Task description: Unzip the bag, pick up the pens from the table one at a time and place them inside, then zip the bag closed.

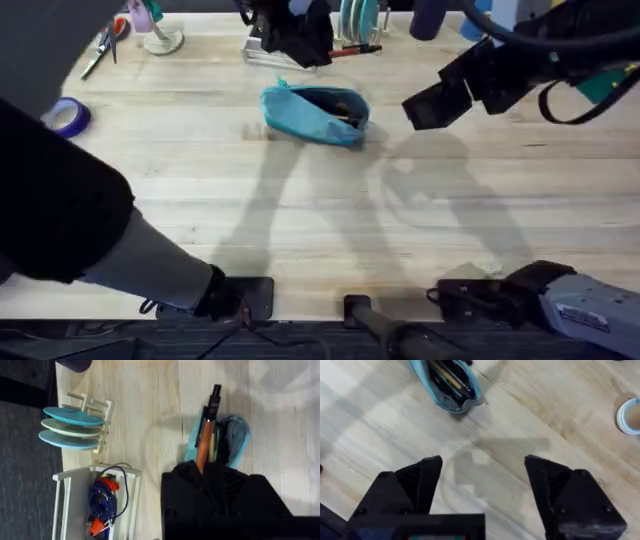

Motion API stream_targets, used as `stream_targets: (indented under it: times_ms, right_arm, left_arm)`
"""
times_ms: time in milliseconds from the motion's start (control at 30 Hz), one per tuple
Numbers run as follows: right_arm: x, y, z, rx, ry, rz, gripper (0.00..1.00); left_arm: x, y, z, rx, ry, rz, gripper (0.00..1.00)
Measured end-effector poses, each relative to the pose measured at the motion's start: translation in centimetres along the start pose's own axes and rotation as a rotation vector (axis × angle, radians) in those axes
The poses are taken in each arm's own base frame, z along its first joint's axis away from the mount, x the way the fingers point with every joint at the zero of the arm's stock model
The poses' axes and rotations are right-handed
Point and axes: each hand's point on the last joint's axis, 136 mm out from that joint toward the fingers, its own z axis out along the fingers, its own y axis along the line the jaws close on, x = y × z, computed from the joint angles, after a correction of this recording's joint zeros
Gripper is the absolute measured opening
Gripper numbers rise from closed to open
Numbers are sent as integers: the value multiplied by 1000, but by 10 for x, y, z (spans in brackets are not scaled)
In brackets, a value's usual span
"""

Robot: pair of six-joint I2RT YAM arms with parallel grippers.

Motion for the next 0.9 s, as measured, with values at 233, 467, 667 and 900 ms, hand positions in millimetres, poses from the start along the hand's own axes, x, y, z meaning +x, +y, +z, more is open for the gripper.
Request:
stream_targets:
  times_ms: [233,467,667,900]
  right_arm:
    - [0,0,0,0,0,0,998]
    - [0,0,0,0,0,0,998]
    - [0,0,0,0,0,0,998]
    - [0,0,0,0,0,0,998]
  left_arm:
    - [16,-10,29,78,95,-8,42]
    - [33,-13,47,120,158,-25,42]
    - [35,-13,46,119,167,-24,42]
    - [35,-14,50,134,159,-31,42]
